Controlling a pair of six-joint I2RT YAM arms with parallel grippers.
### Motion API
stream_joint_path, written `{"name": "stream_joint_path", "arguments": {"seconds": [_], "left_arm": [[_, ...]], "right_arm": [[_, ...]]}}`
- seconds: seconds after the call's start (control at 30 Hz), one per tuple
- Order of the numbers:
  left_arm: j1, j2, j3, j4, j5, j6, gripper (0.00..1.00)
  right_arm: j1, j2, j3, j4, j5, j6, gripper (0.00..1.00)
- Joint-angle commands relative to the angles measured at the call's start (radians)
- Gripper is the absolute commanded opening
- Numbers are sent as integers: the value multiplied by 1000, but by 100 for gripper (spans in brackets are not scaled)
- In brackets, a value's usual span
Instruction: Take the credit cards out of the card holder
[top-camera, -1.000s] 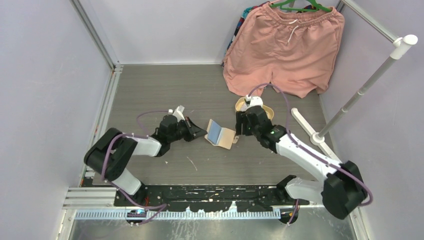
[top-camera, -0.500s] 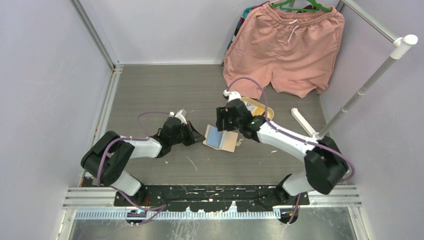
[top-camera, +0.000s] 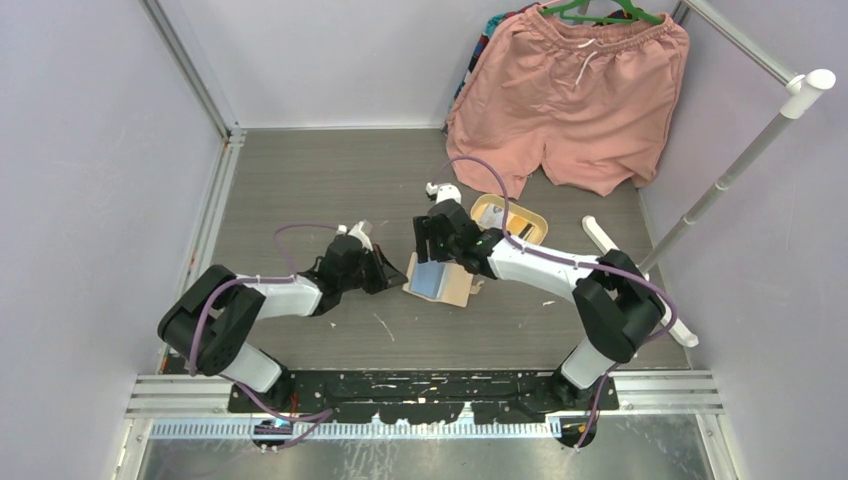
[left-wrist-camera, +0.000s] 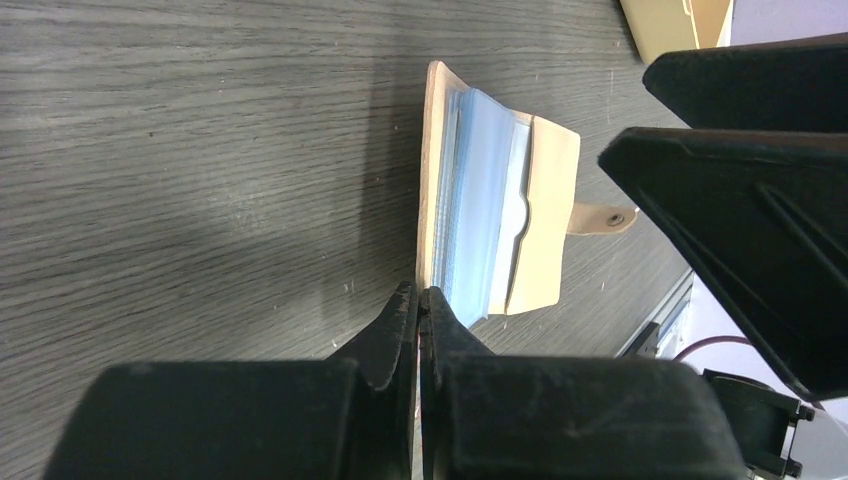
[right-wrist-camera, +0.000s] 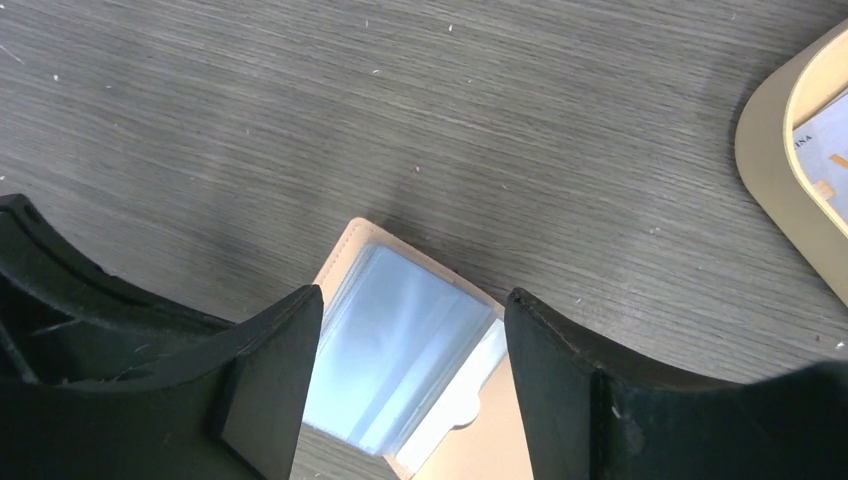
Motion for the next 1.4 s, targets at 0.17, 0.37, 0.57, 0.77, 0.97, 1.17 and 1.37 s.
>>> {"name": "stream_joint_path", "arguments": {"seconds": [0.17,0.37,0.57,0.77,0.97,1.17,1.37], "left_arm": [[-4,-48,29,-17,-9,26,0],[-5,-48,27,-22,-11,28,0],[-4,-53,26,-34,-24,35,0],[-4,-53,31,-50,-34,40,0],[-5,-60,41,-69,-49,48,0],[-4,-58,45,-73,-63,46,0],[-4,-62,48,-82,-77,47,0]], "right_arm": [[39,75,57,34,43,-12,80],[69,109,79,22,65,-20,82],[86,123,71,2,84,-31,82],[88,115,31,3,97,-26,82],[90,147,32,-7,93,-36,82],[89,153,28,-24,105,-54,82],[90,136,4,-29,117,-52,82]]}}
